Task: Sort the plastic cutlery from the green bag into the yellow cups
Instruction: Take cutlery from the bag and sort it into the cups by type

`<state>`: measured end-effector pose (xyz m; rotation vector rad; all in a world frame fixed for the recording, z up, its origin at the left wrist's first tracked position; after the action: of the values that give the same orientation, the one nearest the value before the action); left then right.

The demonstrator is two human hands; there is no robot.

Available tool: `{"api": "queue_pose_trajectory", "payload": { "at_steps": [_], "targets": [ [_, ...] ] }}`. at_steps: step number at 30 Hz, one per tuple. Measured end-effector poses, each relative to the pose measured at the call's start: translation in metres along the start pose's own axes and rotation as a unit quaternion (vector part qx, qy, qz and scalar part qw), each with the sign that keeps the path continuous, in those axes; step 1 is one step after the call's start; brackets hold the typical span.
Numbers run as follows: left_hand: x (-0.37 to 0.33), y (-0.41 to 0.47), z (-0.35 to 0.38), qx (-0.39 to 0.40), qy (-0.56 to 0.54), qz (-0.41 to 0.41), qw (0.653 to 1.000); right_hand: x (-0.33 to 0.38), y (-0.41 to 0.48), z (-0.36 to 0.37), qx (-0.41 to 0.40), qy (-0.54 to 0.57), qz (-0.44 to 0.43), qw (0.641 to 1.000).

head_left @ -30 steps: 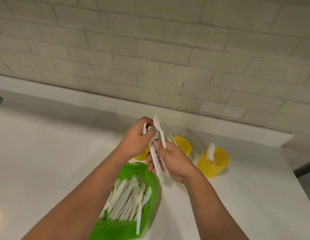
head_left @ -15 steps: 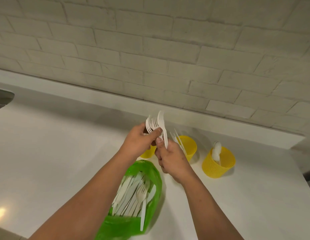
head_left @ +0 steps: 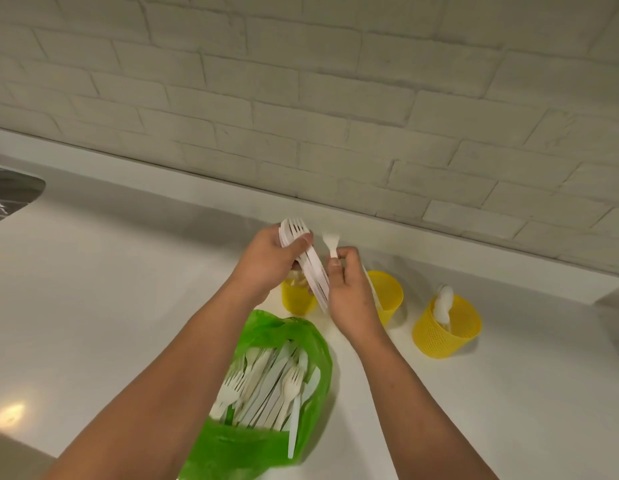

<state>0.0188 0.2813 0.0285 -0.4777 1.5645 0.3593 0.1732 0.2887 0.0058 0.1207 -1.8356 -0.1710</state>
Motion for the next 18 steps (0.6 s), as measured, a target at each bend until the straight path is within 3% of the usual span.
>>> {"api": "queue_pose_trajectory", "payload": {
  "at_steps": [5,10,18],
  "targets": [
    [-0.017,0.023,-0.021,-0.053,0.075,0.093,0.991,0.009,0.03,-0.009,-0.092,0.027,-0.027,0.995],
    [-0.025,0.028,-0.026,-0.132,0.212,0.202,0.947,0.012,0.044,-0.002,-0.066,0.008,-0.056,0.996],
    [0.001,0.028,-0.011,-0.14,0.255,0.226,0.93,-0.005,0.053,0.015,-0.088,-0.081,-0.054,0.991]
  ]
}}
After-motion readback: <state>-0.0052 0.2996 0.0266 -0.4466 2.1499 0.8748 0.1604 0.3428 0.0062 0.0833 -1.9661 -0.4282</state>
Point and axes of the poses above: each hand's wrist, its own y-axis towards the middle knuckle, its own z-axis out of the palm, x = y × z, the point moved 5 cm from there along y, towards the middle knuckle, and after that the axes turned 13 degrees about -x, right-handed, at the moved point
